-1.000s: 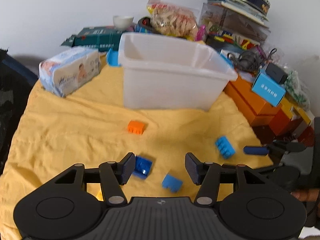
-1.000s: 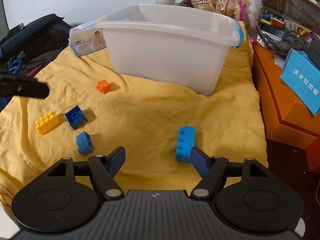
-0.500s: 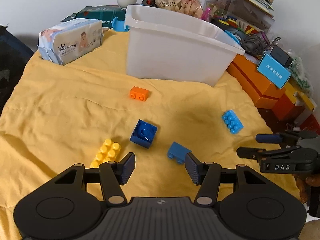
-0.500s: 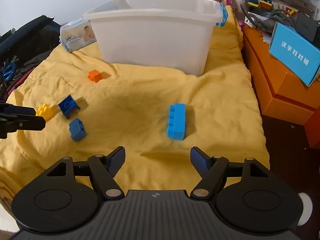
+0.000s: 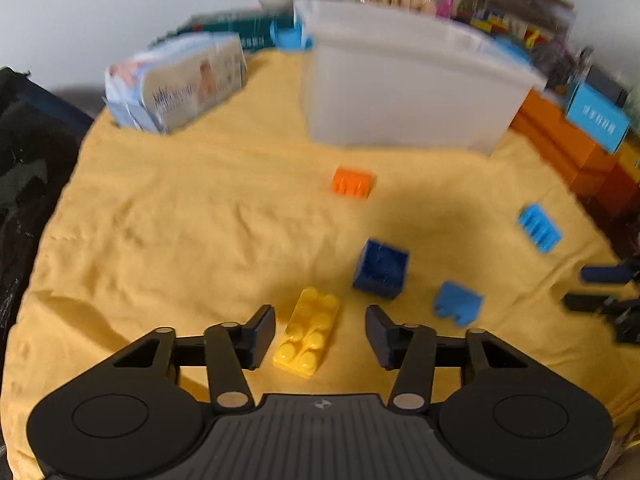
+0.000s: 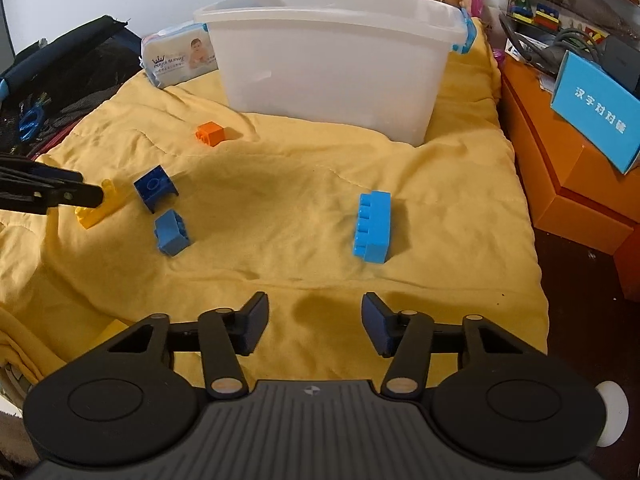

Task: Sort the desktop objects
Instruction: 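Grasp the yellow brick with the left tool while the right tool grasps the light-blue brick, then carry the yellow and light-blue bricks up over the white bin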

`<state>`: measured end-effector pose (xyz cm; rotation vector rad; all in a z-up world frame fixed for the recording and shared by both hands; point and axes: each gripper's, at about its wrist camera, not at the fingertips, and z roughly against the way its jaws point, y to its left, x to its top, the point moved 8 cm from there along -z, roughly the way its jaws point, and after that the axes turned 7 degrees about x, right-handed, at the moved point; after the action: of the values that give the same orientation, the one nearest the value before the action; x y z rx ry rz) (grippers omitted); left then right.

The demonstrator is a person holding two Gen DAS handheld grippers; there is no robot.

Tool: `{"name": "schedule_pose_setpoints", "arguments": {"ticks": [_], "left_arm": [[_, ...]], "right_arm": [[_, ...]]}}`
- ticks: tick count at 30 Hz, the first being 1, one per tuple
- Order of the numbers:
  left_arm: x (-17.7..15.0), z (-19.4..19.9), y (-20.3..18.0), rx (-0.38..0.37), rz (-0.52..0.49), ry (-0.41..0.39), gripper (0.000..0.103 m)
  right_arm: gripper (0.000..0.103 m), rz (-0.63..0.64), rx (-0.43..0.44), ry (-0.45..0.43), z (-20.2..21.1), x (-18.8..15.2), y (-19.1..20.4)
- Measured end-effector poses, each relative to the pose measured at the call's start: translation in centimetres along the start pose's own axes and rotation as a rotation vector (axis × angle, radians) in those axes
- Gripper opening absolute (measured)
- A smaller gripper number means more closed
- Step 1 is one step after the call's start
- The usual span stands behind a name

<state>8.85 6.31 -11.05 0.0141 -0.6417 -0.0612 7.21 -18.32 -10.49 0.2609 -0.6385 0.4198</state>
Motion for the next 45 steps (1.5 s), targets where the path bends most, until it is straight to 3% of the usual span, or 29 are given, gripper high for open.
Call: {"name": "schedule_pose_setpoints", "arguments": {"ticks": [2,7,13,14,18,21,25,28,31,39,45], "left_arm": [[-0.7,-1.0,-0.2,0.004,-0.017,0.038,0.028],[-0.7,-0.1,-0.1,-0.037,0.025,0.031,0.027],[2.7,2.6,-0.6,-0.092,0.042,-0.054,0.027],[3.3,2.8,-0.9,-0.096,0.042,-0.064,0.027],[4.6,2.9,-2.2,-0.110,0.023,-0.085,0.027],[5.0,2.6,-3.3,-0.125,0.009,-0.077,0.027],[5.9,2.5,-4.7,-0.145,-0.004,-0.084,0.027],[6.8,2.8,-5.9,-0.168,-0.006,-0.101,0.027],[8.0,3.3,-6.8,-0.182,-0.021,-0.124,0.027],[14.9,4.7,-7.6,-0.156,-0.055,-0.266,0.027],[19.9,4.6,-7.2,-0.138,-0.049,-0.327,0.027]], "right_arm": [[0.049,-0.017,-0.010,-0.015,0.1,0.2,-0.3],[0.051,-0.022,-0.073,-0.060,-0.3,1.9,-1.8],[0.046,-0.004,-0.118,-0.045,-3.3,4.4,-3.5],[0.042,0.013,-0.132,-0.044,-3.5,4.5,-3.4],[0.042,0.200,-0.165,-0.114,-2.7,4.6,-0.8],[0.043,0.264,-0.182,-0.061,-4.0,3.8,-0.1],[0.039,0.230,-0.238,-0.029,-4.5,3.5,-1.9],[0.028,0.150,-0.195,-0.004,-4.9,3.3,-3.5],[0.027,0.090,-0.154,-0.010,-4.2,3.4,-4.1],[0.027,0.046,-0.100,-0.165,-0.1,7.2,-4.2],[0.027,0.142,-0.100,-0.315,1.9,13.3,-3.8]]}}
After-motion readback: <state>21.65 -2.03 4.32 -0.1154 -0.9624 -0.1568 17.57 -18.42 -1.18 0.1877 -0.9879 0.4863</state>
